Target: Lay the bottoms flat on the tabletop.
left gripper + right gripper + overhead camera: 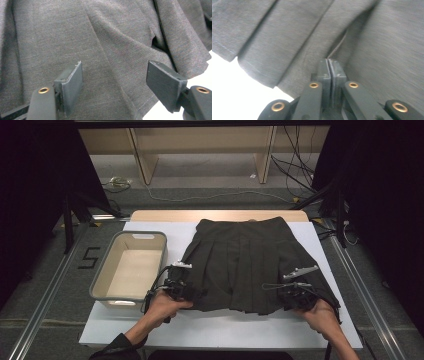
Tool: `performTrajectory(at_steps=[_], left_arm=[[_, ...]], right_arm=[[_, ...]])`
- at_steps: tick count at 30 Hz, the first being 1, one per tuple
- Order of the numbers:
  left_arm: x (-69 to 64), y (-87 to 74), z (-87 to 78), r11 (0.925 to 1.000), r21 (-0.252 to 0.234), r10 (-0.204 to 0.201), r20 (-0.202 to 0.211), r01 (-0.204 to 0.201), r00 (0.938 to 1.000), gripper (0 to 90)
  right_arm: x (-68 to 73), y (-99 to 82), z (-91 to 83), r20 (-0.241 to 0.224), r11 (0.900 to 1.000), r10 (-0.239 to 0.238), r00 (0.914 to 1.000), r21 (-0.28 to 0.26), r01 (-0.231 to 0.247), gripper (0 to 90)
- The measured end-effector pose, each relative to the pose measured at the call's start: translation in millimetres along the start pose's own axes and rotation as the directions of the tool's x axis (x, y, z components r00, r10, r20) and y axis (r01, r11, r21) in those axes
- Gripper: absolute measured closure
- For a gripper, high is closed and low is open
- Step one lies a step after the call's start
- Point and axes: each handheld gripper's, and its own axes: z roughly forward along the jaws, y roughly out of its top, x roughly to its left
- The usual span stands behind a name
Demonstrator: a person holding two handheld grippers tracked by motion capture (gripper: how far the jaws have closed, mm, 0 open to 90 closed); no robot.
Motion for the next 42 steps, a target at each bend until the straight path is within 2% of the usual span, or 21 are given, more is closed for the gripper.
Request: performTrajectory(at_steps=[3, 6, 10, 12, 14, 16, 18, 19, 21, 25, 28, 30, 32, 35, 37, 40, 42], left_arm=[[-0.6, -0.2, -0.7, 1.0000, 0.005, 0.007, 0.001, -0.007, 1.0000, 29.3], [-1.0, -1.0, -0.8, 0.9998, 0.010, 0.016, 0.004, -0.016, 0.9999, 29.5], [-0.4, -1.2, 0.5, 0.9998, 0.012, 0.018, 0.005, -0.018, 0.9998, 30.0], [0.0, -1.4, 0.9, 0.9998, 0.012, 0.018, 0.006, -0.018, 0.9998, 30.0], [0.2, -0.8, 1.9, 0.9998, 0.013, 0.015, 0.006, -0.016, 0.9999, 30.3], [0.1, -1.4, 2.7, 0.9996, 0.019, 0.019, 0.008, -0.019, 0.9998, 30.4], [-0.4, -1.7, 2.8, 0.9997, 0.020, 0.016, 0.009, -0.016, 0.9998, 30.4], [-0.4, -1.2, 2.6, 0.9996, 0.018, 0.020, 0.009, -0.020, 0.9998, 30.4], [-0.6, -0.7, 1.5, 0.9997, 0.014, 0.021, 0.005, -0.021, 0.9998, 30.3], [0.0, 0.3, -0.7, 0.9998, 0.009, 0.017, -0.003, -0.017, 0.9999, 30.3], [-0.5, -1.0, -0.5, 0.9997, 0.019, 0.013, -0.008, -0.013, 0.9999, 30.3], [0.3, -1.6, 0.2, 0.9991, 0.034, 0.024, -0.020, -0.023, 0.9995, 30.3], [1.4, -3.1, 1.2, 0.9990, 0.039, 0.025, -0.023, -0.024, 0.9994, 30.9], [5.0, -5.4, 3.5, 0.9975, 0.063, 0.032, -0.005, -0.032, 0.9995, 40.4], [5.3, -6.0, 7.3, 0.9960, 0.083, 0.034, -0.020, -0.032, 0.9992, 44.4], [7.4, -7.9, 11.5, 0.9949, 0.094, 0.039, -0.018, -0.037, 0.9991, 49.4], [8.7, -7.9, 12.5, 0.9950, 0.094, 0.038, -0.020, -0.036, 0.9991, 55.5]], right_arm=[[-11.1, -5.5, -4.6, 0.033, 0.9997, 0.025, 0.9992, -0.006, -0.024, 88.8], [-21.4, -9.1, -6.6, 0.136, 0.9999, 0.011, 0.9906, -0.002, -0.011, 88.7], [-40.6, -12.4, -7.9, 0.179, 0.9979, 0.059, 0.9821, -0.035, -0.054, 88.6], [-48.3, -13.7, -4.7, 0.179, 0.9974, 0.068, 0.9814, -0.036, -0.063, 88.3], [-52.2, -15.3, 0.2, 0.162, 0.9977, 0.067, 0.9845, -0.024, -0.064, 85.0], [-52.2, -14.2, 0.2, 0.161, 0.9974, 0.070, 0.9845, -0.025, -0.067, 77.7], [-49.4, -10.6, -6.5, 0.141, 0.9940, 0.094, 0.9855, -0.069, -0.085, 63.4], [-47.2, -8.4, -11.0, 0.121, 0.9906, 0.103, 0.9873, -0.103, -0.091, 55.1], [-40.0, -3.4, -18.6, 0.080, 0.9811, 0.112, 0.9905, -0.167, -0.097, 46.1], [-17.5, 11.1, -24.0, 0.012, 0.9655, 0.125, 0.9921, -0.232, -0.119, 39.8], [-1.2, 21.2, -21.9, -0.018, 0.9568, 0.117, 0.9929, -0.266, -0.118, 38.8], [11.5, 29.1, -16.5, -0.057, 0.9591, 0.099, 0.9934, -0.260, -0.111, 36.0], [24.1, 35.7, -8.1, -0.073, 0.9638, 0.082, 0.9940, -0.248, -0.097, 33.0], [40.0, 43.0, 6.6, -0.115, 0.9728, 0.060, 0.9915, -0.216, -0.084, 29.7], [49.6, 48.1, 16.2, -0.138, 0.9771, 0.050, 0.9892, -0.198, -0.077, 29.3], [65.6, 55.8, 29.9, -0.110, 0.9848, 0.005, 0.9939, -0.172, -0.024, 28.4], [73.5, 59.8, 38.9, -0.099, 0.9897, 0.012, 0.9950, -0.141, -0.026, 26.7]])
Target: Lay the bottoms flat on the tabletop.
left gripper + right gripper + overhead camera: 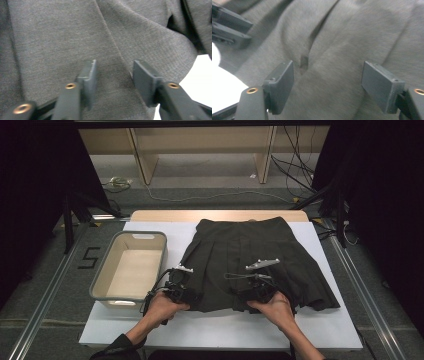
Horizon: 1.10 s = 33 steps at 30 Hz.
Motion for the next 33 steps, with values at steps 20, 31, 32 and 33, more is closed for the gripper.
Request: performTrajectory(at_steps=[20, 31, 32, 33], left_arm=[[-4.7, 13.9, -31.6, 0.9923, -0.119, 0.038, 0.038, -0.033, 0.9986, 88.3], [-13.6, 46.0, -34.6, 0.9795, -0.200, 0.037, 0.040, -0.028, 0.9985, 88.4], [-12.7, 49.0, -33.8, 0.9790, -0.203, 0.032, 0.039, -0.023, 0.9987, 88.4], [-10.8, 51.6, -32.7, 0.9791, -0.203, 0.024, 0.039, -0.016, 0.9989, 88.3]], right_arm=[[-25.5, 6.3, -14.7, 0.095, 0.9970, -0.074, 0.9928, 0.028, 0.071, 85.8], [-61.3, 28.1, -32.9, 0.193, 0.9962, -0.028, 0.9807, -0.076, 0.043, 85.9], [-62.8, 29.3, -31.9, 0.199, 0.9961, -0.029, 0.9796, -0.076, 0.045, 85.9], [-64.8, 31.1, -30.4, 0.202, 0.9962, -0.024, 0.9791, -0.078, 0.041, 85.9]])
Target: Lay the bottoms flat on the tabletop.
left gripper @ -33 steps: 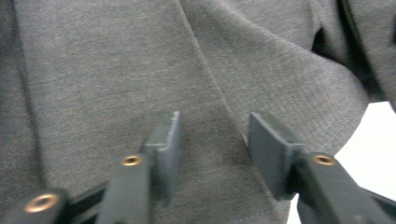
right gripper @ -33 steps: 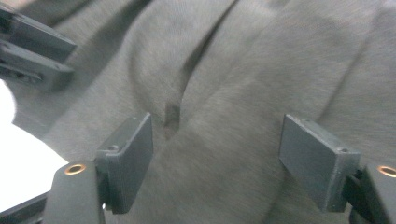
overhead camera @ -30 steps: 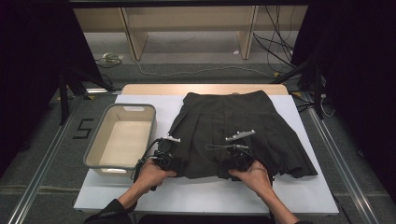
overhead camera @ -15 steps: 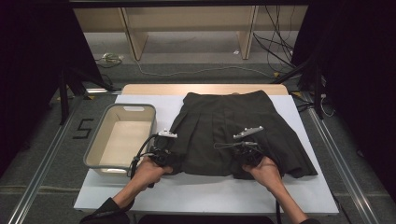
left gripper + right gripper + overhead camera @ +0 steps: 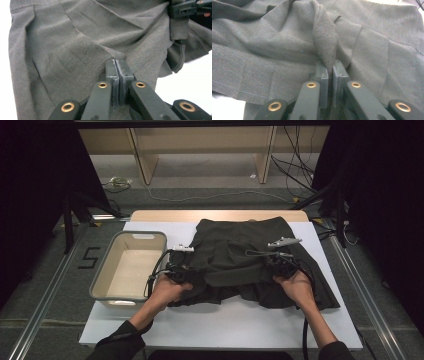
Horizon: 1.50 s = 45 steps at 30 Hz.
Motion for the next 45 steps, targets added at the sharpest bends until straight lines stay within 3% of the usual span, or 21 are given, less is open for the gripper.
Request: performTrajectory(at_steps=[3, 10, 17, 19, 24, 28, 34, 38, 43, 45], left_arm=[[8.5, 4.3, 6.2, 0.9988, 0.003, -0.049, 0.017, 0.049, 0.9986, 88.3], [20.2, 4.4, 32.8, 0.9956, 0.050, -0.078, -0.016, 0.079, 0.9968, 88.3], [28.0, 0.8, 53.3, 0.9926, 0.085, -0.082, -0.058, 0.087, 0.9949, 88.1], [28.6, -4.2, 60.8, 0.9923, 0.100, -0.064, -0.083, 0.073, 0.9945, 88.0], [29.1, -14.8, 70.5, 0.9894, 0.133, -0.046, -0.094, 0.058, 0.9945, 84.7], [23.4, -13.0, 62.4, 0.9916, 0.126, -0.020, -0.085, 0.030, 0.9962, 75.4], [2.1, -12.2, 33.6, 0.9939, 0.105, 0.041, -0.064, -0.034, 0.9971, 54.4], [-13.6, -13.0, 16.5, 0.9930, 0.088, 0.083, -0.048, -0.079, 0.9954, 49.3], [-32.7, -19.6, 7.8, 0.9918, 0.099, 0.078, 0.026, -0.080, 0.9966, 46.5], [-39.8, -22.4, 10.6, 0.9901, 0.111, 0.083, 0.035, -0.087, 0.9959, 46.4]], right_arm=[[-5.6, 4.2, 6.8, 0.000, 0.9999, 0.014, 0.9999, -0.002, -0.014, 85.8], [-14.1, 6.2, 24.6, 0.000, 0.9990, 0.039, 0.9992, 0.023, -0.039, 85.2], [-16.7, 3.0, 41.5, -0.004, 0.9967, 0.056, 0.9984, 0.060, -0.056, 83.9], [-15.9, 0.8, 44.8, -0.010, 0.9959, 0.054, 0.9985, 0.074, -0.053, 82.4], [-12.5, -5.2, 52.1, -0.014, 0.9941, 0.045, 0.9989, 0.100, -0.044, 79.0], [-9.7, -6.1, 52.4, -0.009, 0.9943, 0.030, 0.9995, 0.103, -0.029, 76.1], [-9.9, -7.0, 48.5, -0.034, 0.9951, 0.025, 0.9991, 0.096, -0.022, 65.1], [-8.6, -7.3, 39.8, -0.048, 0.9960, 0.028, 0.9984, 0.086, -0.024, 54.8], [-8.9, -8.2, 23.7, -0.073, 0.9973, 0.051, 0.9960, 0.057, -0.047, 44.3], [-9.5, -8.2, 14.7, -0.096, 0.9963, 0.079, 0.9923, 0.041, -0.075, 42.0]])
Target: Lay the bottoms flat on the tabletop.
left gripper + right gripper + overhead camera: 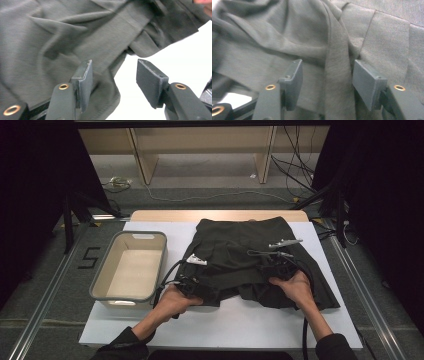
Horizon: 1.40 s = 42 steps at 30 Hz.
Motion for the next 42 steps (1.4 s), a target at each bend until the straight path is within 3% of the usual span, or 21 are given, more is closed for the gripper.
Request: performTrajectory(at_steps=[4, 10, 16, 18, 21, 26, 29, 34, 36, 39, 42], left_arm=[[-6.9, -6.4, 12.2, 0.9989, 0.044, 0.016, 0.005, -0.016, 0.9999, 46.0], [-9.4, -17.6, 33.6, 0.9929, 0.117, 0.025, -0.030, -0.022, 0.9992, 40.7], [-8.7, -20.6, 51.4, 0.9879, 0.153, 0.041, -0.092, -0.026, 0.9949, 36.3], [-6.6, -23.0, 56.1, 0.9875, 0.156, 0.036, -0.098, -0.021, 0.9945, 38.5], [-2.8, -25.5, 59.4, 0.9866, 0.160, 0.048, -0.110, -0.030, 0.9927, 49.2], [1.8, -22.2, 53.5, 0.9884, 0.150, 0.038, -0.092, -0.024, 0.9951, 73.5], [3.0, -18.6, 46.8, 0.9888, 0.145, 0.050, -0.085, -0.037, 0.9951, 81.8], [9.4, -13.8, 32.0, 0.9938, 0.109, 0.029, -0.047, -0.024, 0.9985, 84.2], [13.6, -12.7, 26.8, 0.9950, 0.099, 0.017, -0.031, -0.014, 0.9994, 84.1], [18.7, -11.2, 20.8, 0.9956, 0.094, 0.000, -0.001, 0.000, 1.0000, 85.4], [22.0, -11.0, 15.7, 0.9960, 0.089, 0.005, 0.013, -0.006, 0.9999, 85.6]], right_arm=[[5.7, -2.8, -15.2, -0.042, 0.9993, 0.023, 0.9989, -0.027, -0.024, 40.0], [28.4, -11.6, -24.6, -0.089, 0.9994, -0.013, 0.9959, -0.034, 0.010, 39.5], [54.4, -23.8, -12.8, -0.135, 0.9970, -0.071, 0.9883, 0.020, 0.075, 40.2], [60.7, -27.8, -7.0, -0.152, 0.9951, -0.081, 0.9850, 0.045, 0.088, 40.7], [64.6, -33.9, 2.7, -0.185, 0.9911, -0.085, 0.9790, 0.085, 0.102, 42.2], [69.2, -40.5, 19.4, -0.177, 0.9828, -0.098, 0.9793, 0.138, 0.123, 44.4], [70.5, -43.1, 27.8, -0.163, 0.9750, -0.126, 0.9785, 0.161, 0.153, 46.0], [67.6, -45.9, 38.8, -0.120, 0.9707, -0.145, 0.9821, 0.175, 0.165, 55.8], [67.5, -45.9, 38.2, -0.094, 0.9692, -0.163, 0.9822, 0.171, 0.177, 69.0], [67.0, -45.8, 35.0, -0.098, 0.9673, -0.161, 0.9821, 0.182, 0.176, 83.4], [65.8, -44.9, 23.9, -0.121, 0.9662, -0.166, 0.9787, 0.178, 0.186, 86.7]])
